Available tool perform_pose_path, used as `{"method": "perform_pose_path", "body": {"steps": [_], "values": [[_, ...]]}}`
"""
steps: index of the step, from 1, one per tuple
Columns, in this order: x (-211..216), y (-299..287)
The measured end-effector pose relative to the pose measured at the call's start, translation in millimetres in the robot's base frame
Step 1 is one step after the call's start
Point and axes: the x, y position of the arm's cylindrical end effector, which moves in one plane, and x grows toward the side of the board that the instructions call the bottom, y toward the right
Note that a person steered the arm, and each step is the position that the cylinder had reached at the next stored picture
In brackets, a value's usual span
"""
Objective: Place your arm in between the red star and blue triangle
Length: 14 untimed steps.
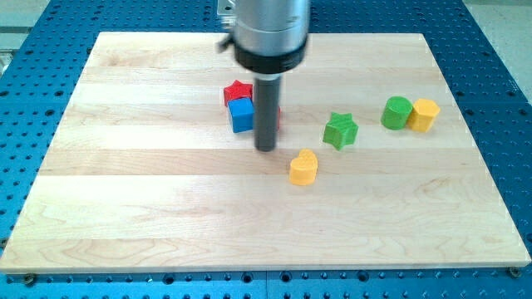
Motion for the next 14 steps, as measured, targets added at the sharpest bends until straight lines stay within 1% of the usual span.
{"method": "perform_pose_path", "body": {"steps": [1, 2, 3, 4, 5, 7, 8, 9, 10, 11, 12, 13, 14], "values": [[-9, -18], [-35, 11], [-61, 60], [-75, 80], [-49, 50], [-47, -29], [-47, -41], [-55, 11], [-94, 67], [-105, 81], [-64, 75], [-45, 47], [-50, 7]]}}
